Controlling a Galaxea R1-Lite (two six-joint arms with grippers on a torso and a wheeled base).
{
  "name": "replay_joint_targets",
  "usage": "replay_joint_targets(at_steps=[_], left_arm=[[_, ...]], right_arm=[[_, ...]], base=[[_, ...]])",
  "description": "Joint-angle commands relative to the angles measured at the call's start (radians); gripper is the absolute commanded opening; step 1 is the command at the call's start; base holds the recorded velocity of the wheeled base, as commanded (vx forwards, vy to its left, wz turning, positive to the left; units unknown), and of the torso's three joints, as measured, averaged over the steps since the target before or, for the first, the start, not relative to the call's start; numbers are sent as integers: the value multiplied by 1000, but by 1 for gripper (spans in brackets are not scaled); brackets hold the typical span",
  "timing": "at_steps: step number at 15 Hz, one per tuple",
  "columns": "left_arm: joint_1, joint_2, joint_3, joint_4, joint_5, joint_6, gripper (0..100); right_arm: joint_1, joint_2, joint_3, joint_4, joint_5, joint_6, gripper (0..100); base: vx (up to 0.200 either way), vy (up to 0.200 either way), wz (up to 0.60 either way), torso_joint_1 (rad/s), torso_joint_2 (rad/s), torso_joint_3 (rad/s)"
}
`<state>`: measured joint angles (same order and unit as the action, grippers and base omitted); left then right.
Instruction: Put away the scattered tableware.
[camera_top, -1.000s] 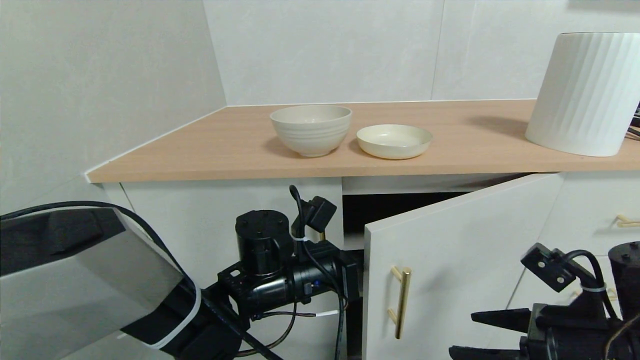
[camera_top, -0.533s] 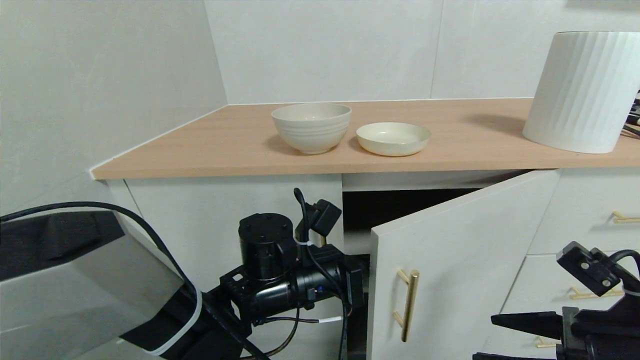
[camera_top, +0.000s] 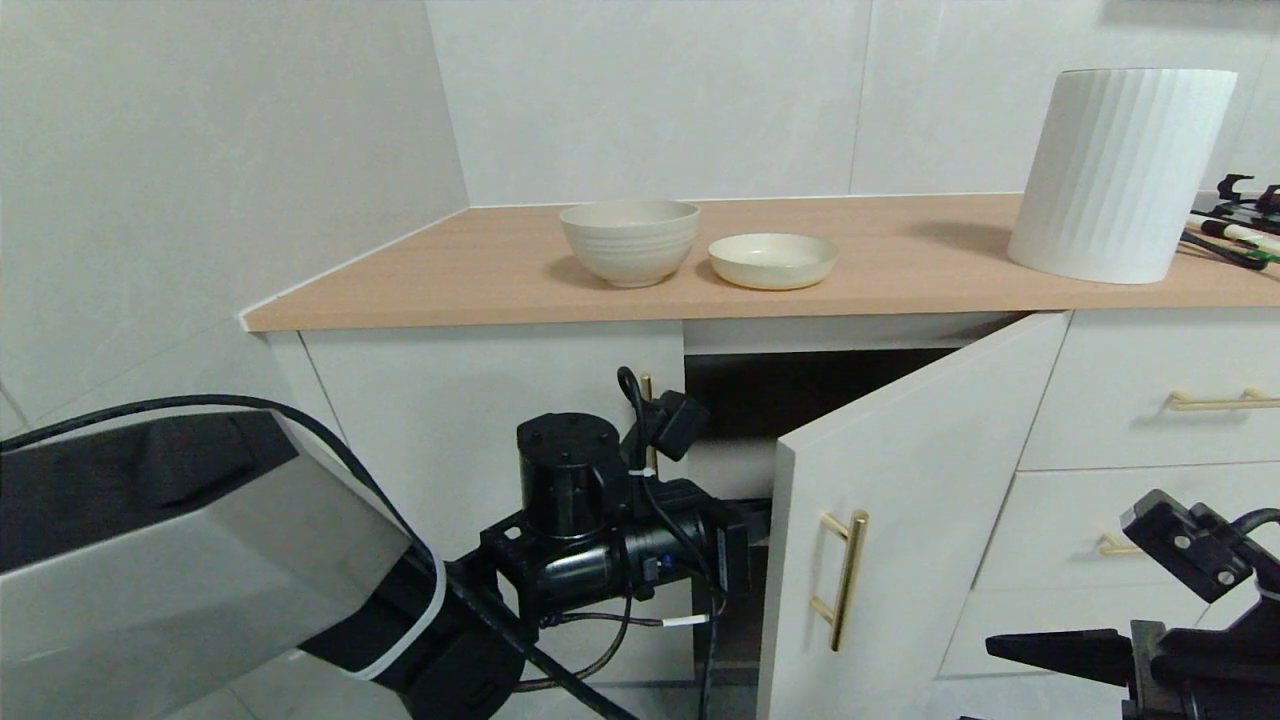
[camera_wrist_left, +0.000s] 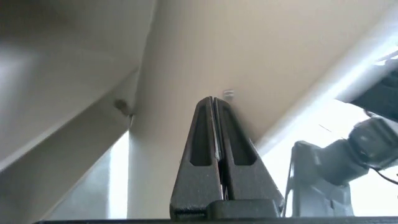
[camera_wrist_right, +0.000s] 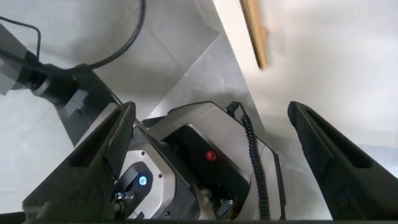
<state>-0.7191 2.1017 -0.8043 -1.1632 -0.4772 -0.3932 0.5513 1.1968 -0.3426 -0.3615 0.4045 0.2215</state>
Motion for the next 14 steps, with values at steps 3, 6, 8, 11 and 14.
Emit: replay_joint_targets(at_steps=[3,6,8,11,14], left_arm=[[-3,12,-69,54,0,-1,0],[-9,14,-115,114,0,-7,0],[-11,15,-153,155,2,-9,0],[-17,27,-191,181,2,-7,0],[-19,44,-220,204,2,-7,0]], right_arm=[[38,-2,7,-1,-3,1,100],[39,-11,7,-1,-3,1,100],[39,-14,7,-1,-1,1,100],[41,-26,8,1,-1,-1,100],[41,-31,10,1,-1,-1,100]], base=[[0,0,0,0,0,0],[-67,0,0,1,1,4],[-200,0,0,7,2,-10],[-67,0,0,2,2,-1],[0,0,0,0,0,0]])
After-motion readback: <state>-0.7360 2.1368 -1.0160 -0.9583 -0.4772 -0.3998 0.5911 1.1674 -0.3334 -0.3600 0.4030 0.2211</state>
